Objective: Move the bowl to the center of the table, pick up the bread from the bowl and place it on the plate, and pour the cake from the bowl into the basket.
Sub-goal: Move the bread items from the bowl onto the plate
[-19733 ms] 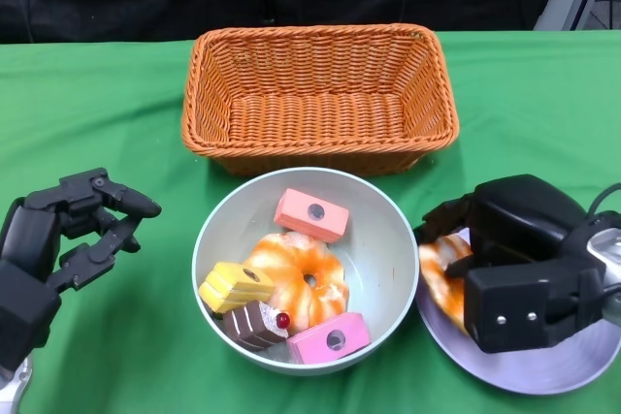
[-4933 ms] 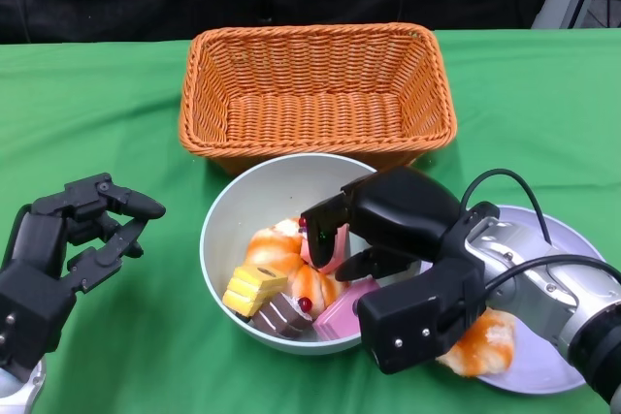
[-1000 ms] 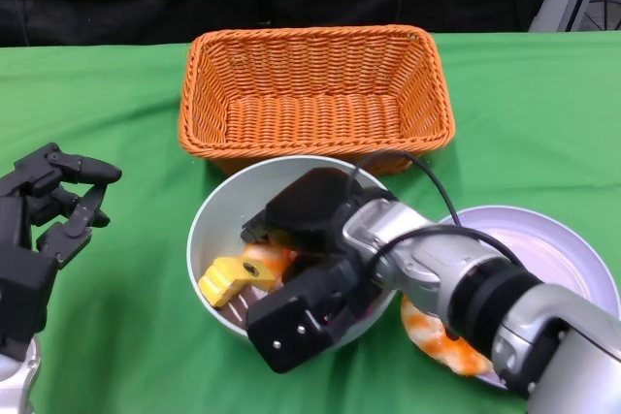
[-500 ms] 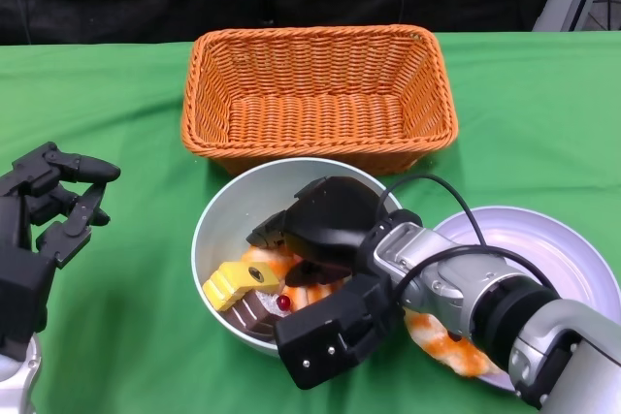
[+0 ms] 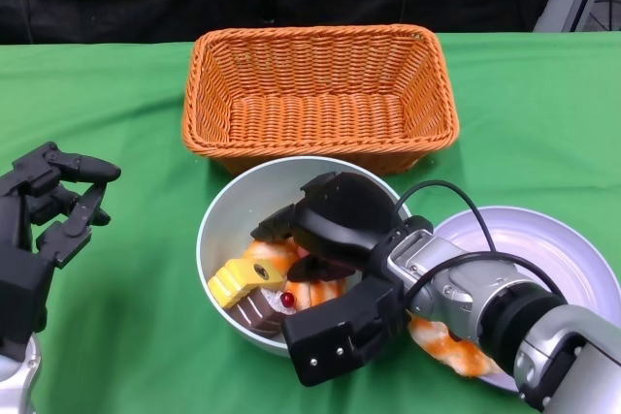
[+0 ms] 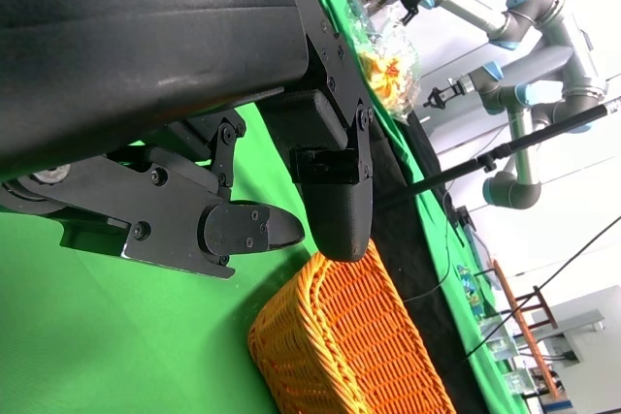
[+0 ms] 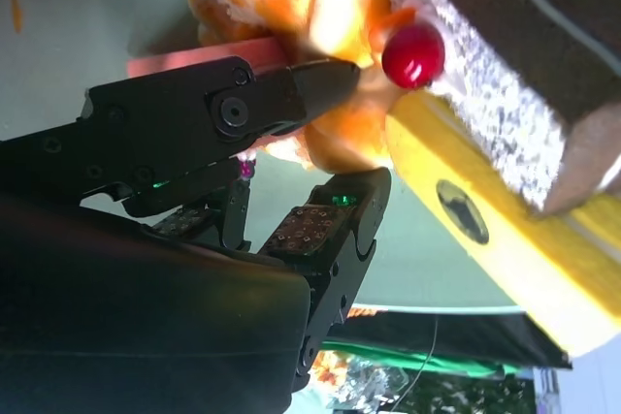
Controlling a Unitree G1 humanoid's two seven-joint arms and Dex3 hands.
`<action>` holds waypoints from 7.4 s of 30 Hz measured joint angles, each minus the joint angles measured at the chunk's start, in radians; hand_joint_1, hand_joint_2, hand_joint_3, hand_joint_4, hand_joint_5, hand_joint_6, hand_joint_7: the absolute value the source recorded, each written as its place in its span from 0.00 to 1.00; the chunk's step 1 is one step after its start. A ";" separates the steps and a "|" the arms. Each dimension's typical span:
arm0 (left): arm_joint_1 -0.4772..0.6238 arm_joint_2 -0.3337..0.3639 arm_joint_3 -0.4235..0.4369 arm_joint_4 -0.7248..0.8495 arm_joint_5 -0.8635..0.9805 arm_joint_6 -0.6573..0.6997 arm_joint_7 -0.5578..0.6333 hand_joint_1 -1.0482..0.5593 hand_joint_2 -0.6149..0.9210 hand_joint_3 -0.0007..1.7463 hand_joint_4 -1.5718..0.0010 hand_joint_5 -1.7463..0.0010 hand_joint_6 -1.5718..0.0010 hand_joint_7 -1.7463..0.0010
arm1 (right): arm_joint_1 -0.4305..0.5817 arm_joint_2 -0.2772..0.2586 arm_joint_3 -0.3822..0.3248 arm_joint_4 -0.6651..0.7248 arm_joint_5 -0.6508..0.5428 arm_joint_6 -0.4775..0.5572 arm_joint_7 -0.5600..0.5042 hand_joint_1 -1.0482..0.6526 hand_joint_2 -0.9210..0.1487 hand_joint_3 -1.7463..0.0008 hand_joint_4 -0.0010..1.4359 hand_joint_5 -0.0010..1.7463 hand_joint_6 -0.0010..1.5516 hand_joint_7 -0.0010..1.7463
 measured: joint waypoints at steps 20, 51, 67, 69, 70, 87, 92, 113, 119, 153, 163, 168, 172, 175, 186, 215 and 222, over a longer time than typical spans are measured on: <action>0.000 0.001 0.000 0.002 -0.001 -0.001 -0.012 0.59 1.00 0.22 0.50 0.23 0.47 0.44 | 0.004 -0.021 -0.080 -0.009 0.034 -0.056 -0.017 0.45 0.06 1.00 0.47 0.67 0.75 0.00; 0.001 0.002 0.001 0.004 -0.001 -0.001 -0.028 0.59 1.00 0.22 0.49 0.23 0.47 0.45 | 0.005 -0.040 -0.119 -0.018 0.035 -0.097 -0.106 0.46 0.09 1.00 0.47 0.76 0.77 0.00; 0.010 0.003 0.001 0.002 -0.002 0.001 -0.028 0.59 1.00 0.22 0.49 0.23 0.47 0.45 | 0.010 -0.047 -0.212 -0.093 0.126 -0.222 -0.099 0.48 0.05 1.00 0.51 0.62 0.76 0.00; 0.012 0.003 0.001 0.001 -0.002 0.001 -0.028 0.60 1.00 0.22 0.49 0.23 0.47 0.45 | 0.026 -0.052 -0.228 -0.116 0.148 -0.238 -0.074 0.49 0.05 1.00 0.52 0.63 0.76 0.00; 0.012 0.004 0.001 0.001 -0.002 0.001 -0.028 0.60 1.00 0.22 0.49 0.23 0.47 0.45 | 0.038 -0.055 -0.239 -0.133 0.161 -0.243 -0.053 0.49 0.04 1.00 0.51 0.63 0.76 0.00; 0.013 0.010 0.001 0.003 -0.002 0.003 -0.028 0.59 1.00 0.22 0.49 0.23 0.47 0.44 | 0.238 -0.096 -0.312 -0.430 0.307 -0.222 0.303 0.48 0.05 1.00 0.49 0.73 0.78 0.01; 0.013 0.010 0.001 0.006 -0.001 0.003 -0.028 0.59 1.00 0.22 0.49 0.23 0.47 0.44 | 0.287 -0.100 -0.324 -0.510 0.327 -0.204 0.372 0.50 0.04 1.00 0.47 0.82 0.79 0.01; 0.011 0.011 0.001 0.014 -0.003 0.009 -0.040 0.60 1.00 0.21 0.48 0.23 0.47 0.44 | 0.459 -0.137 -0.354 -0.844 0.442 -0.032 0.648 0.53 0.03 1.00 0.40 0.82 0.76 0.00; 0.011 0.011 0.001 0.014 -0.002 0.011 -0.041 0.59 1.00 0.21 0.48 0.23 0.47 0.44 | 0.461 -0.157 -0.353 -0.878 0.424 0.000 0.667 0.55 0.03 1.00 0.50 0.26 0.55 0.00; -0.002 0.010 0.000 0.027 -0.003 0.021 -0.048 0.60 1.00 0.21 0.49 0.21 0.48 0.43 | 0.467 -0.157 -0.375 -1.045 0.549 0.265 0.876 0.37 0.01 1.00 0.33 0.01 0.22 0.00; -0.002 0.010 0.001 0.027 -0.005 0.028 -0.048 0.60 1.00 0.21 0.49 0.21 0.47 0.44 | 0.455 -0.157 -0.400 -1.084 0.622 0.321 0.929 0.32 0.00 0.98 0.32 0.01 0.22 0.00; -0.002 0.010 0.001 0.027 -0.005 0.028 -0.048 0.60 1.00 0.21 0.49 0.22 0.47 0.44 | 0.453 -0.157 -0.407 -1.070 0.630 0.272 0.917 0.29 0.00 0.98 0.36 0.02 0.24 0.01; -0.002 0.010 0.001 0.027 -0.005 0.028 -0.048 0.59 1.00 0.21 0.48 0.22 0.47 0.44 | 0.442 -0.163 -0.414 -1.033 0.607 0.186 0.864 0.28 0.00 0.98 0.40 0.03 0.27 0.02; -0.003 0.010 0.001 0.028 -0.005 0.028 -0.048 0.59 1.00 0.21 0.48 0.22 0.47 0.45 | 0.422 -0.180 -0.403 -0.987 0.497 0.082 0.754 0.29 0.01 0.99 0.40 0.03 0.30 0.02; -0.004 0.010 0.001 0.033 -0.001 0.025 -0.048 0.59 1.00 0.22 0.49 0.22 0.47 0.45 | 0.366 -0.243 -0.363 -0.858 0.261 -0.039 0.569 0.27 0.03 1.00 0.41 0.02 0.33 0.01; -0.009 0.005 -0.001 0.041 0.000 0.017 -0.048 0.58 1.00 0.21 0.49 0.22 0.47 0.45 | 0.164 -0.198 -0.216 -0.435 -0.012 -0.139 0.059 0.22 0.12 1.00 0.58 0.03 0.47 0.01; -0.009 0.003 -0.001 0.040 0.000 0.017 -0.048 0.58 1.00 0.21 0.48 0.22 0.46 0.45 | 0.134 -0.176 -0.156 -0.353 -0.085 -0.114 -0.070 0.14 0.12 1.00 0.63 0.06 0.53 0.01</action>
